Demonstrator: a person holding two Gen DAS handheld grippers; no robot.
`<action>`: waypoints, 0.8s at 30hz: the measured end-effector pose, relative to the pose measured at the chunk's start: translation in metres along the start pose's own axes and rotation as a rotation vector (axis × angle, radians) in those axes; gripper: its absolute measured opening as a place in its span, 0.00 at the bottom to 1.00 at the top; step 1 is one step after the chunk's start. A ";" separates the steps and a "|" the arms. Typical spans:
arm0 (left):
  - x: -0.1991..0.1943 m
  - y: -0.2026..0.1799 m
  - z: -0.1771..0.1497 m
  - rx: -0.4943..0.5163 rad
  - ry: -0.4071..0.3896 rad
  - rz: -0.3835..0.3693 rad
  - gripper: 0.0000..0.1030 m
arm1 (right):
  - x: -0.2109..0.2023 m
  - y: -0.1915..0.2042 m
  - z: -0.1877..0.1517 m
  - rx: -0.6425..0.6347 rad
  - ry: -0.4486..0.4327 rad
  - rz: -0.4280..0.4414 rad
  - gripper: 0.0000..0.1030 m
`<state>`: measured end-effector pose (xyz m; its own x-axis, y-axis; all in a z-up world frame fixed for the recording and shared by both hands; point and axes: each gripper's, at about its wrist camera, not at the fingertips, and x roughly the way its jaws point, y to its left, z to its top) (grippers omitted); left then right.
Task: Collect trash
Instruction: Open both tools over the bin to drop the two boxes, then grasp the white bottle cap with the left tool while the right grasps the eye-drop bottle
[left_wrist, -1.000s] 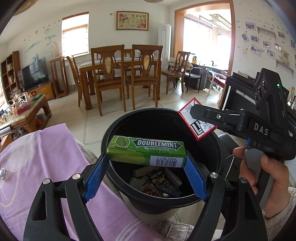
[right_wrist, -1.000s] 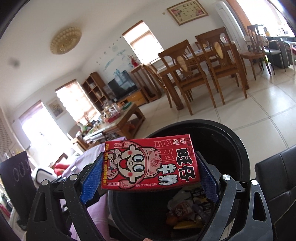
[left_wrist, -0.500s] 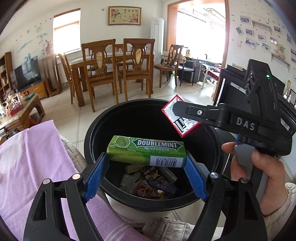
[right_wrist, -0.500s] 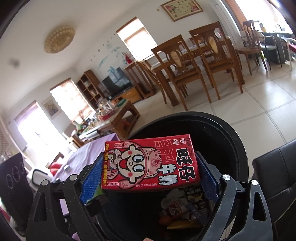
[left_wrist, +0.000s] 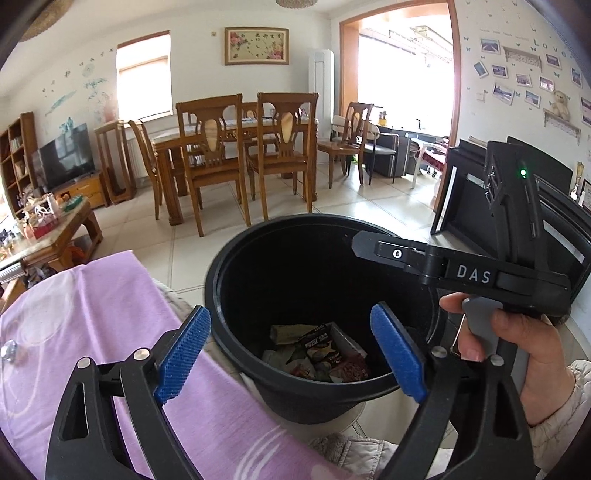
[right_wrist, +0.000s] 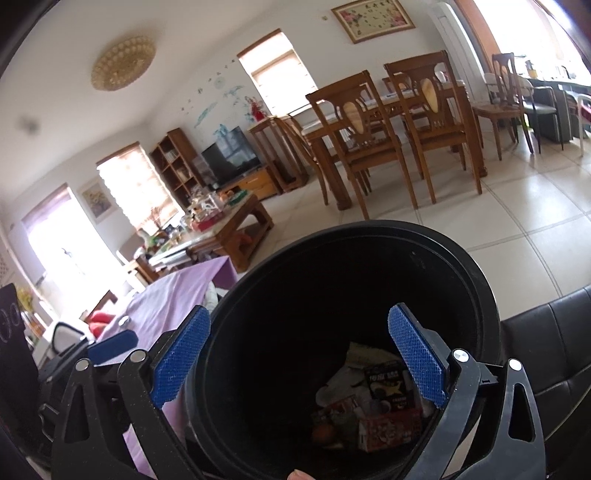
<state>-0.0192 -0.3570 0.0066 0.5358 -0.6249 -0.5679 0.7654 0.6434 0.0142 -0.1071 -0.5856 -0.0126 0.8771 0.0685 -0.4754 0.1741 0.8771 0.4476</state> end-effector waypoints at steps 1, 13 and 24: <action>-0.003 0.003 0.000 -0.003 -0.004 0.006 0.90 | 0.001 0.004 0.000 -0.005 0.003 0.003 0.93; -0.052 0.073 -0.027 -0.116 -0.042 0.095 0.91 | 0.026 0.085 -0.002 -0.106 0.035 0.072 0.93; -0.116 0.189 -0.094 -0.329 0.023 0.306 0.91 | 0.083 0.203 -0.032 -0.232 0.137 0.191 0.93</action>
<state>0.0303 -0.1213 -0.0025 0.7092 -0.3762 -0.5962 0.4165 0.9060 -0.0763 -0.0139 -0.3869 0.0145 0.8131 0.2917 -0.5037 -0.1081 0.9260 0.3618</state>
